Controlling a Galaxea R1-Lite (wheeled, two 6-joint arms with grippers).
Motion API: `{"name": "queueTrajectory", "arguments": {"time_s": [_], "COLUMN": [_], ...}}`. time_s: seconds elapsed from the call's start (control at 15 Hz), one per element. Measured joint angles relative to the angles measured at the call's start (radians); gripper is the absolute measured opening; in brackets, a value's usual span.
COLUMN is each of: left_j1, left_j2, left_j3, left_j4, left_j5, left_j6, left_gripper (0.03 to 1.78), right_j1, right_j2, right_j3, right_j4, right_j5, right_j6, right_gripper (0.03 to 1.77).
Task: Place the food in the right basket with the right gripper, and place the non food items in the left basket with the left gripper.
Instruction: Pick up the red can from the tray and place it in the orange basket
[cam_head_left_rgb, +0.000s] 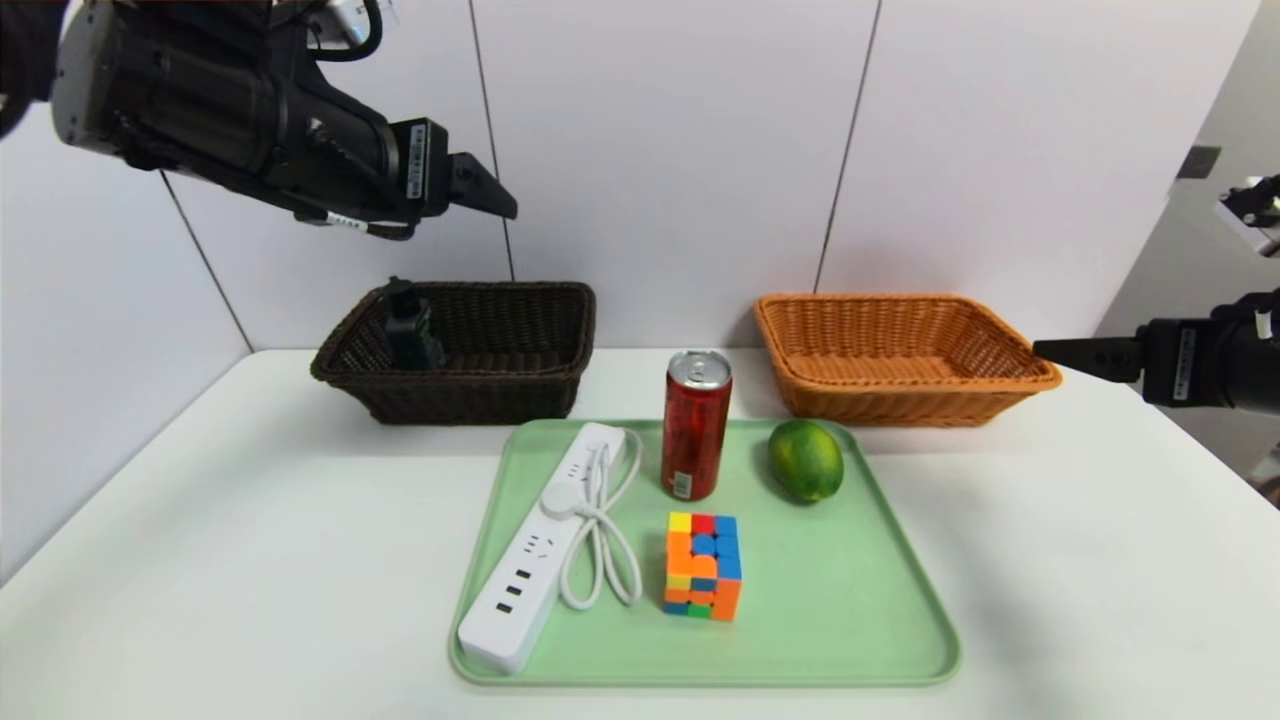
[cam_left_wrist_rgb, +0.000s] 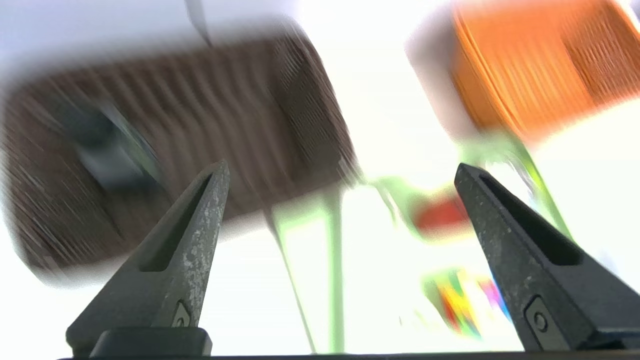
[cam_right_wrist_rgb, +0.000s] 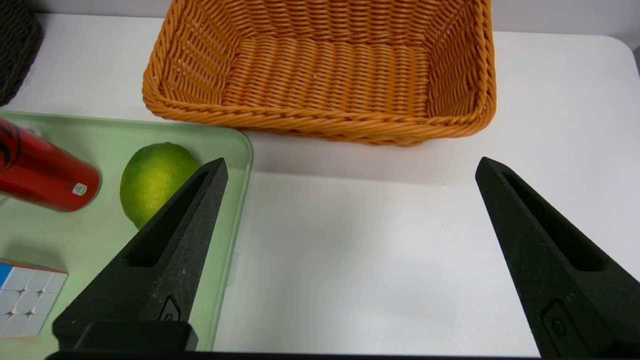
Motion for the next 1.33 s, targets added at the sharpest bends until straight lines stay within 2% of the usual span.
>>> {"name": "queueTrajectory", "arguments": {"time_s": [0.13,0.27,0.4,0.53,0.67,0.8,1.0,1.13,1.33], "left_j1": [-0.068,-0.13,-0.154,-0.166,-0.173,-0.195,-0.263,-0.294,-0.309], "left_j2": [-0.036,-0.065,-0.09,-0.115,-0.148,-0.19,-0.279,-0.344,-0.419], "left_j3": [-0.006,0.008,0.068,0.158,0.303,0.484,0.706,0.815,0.967], "left_j4": [0.147,0.246,0.26,0.23,0.123,-0.053,-0.289,-0.349,-0.47], "left_j5": [0.0,0.0,0.007,0.028,0.076,0.152,0.294,0.344,0.372], "left_j6": [-0.075,-0.143,-0.152,-0.153,-0.152,-0.148,-0.141,-0.141,-0.131], "left_gripper": [1.62,1.64,1.66,1.67,1.67,1.67,1.69,1.69,1.69], "right_j1": [0.0,0.005,0.021,0.074,0.166,0.297,0.534,0.626,0.69], "right_j2": [-0.001,0.0,0.008,0.016,0.014,0.004,-0.011,-0.018,-0.022], "right_j3": [-0.017,-0.087,-0.212,-0.323,-0.369,-0.373,-0.312,-0.199,-0.004], "right_j4": [0.041,0.105,0.196,0.33,0.443,0.479,0.459,0.36,0.086], "right_j5": [0.009,0.029,0.04,0.033,-0.003,-0.057,-0.21,-0.322,-0.394], "right_j6": [0.034,0.103,0.161,0.191,0.202,0.235,0.296,0.301,0.24], "right_gripper": [1.71,1.71,1.71,1.71,1.71,1.71,1.71,1.71,1.71]}}
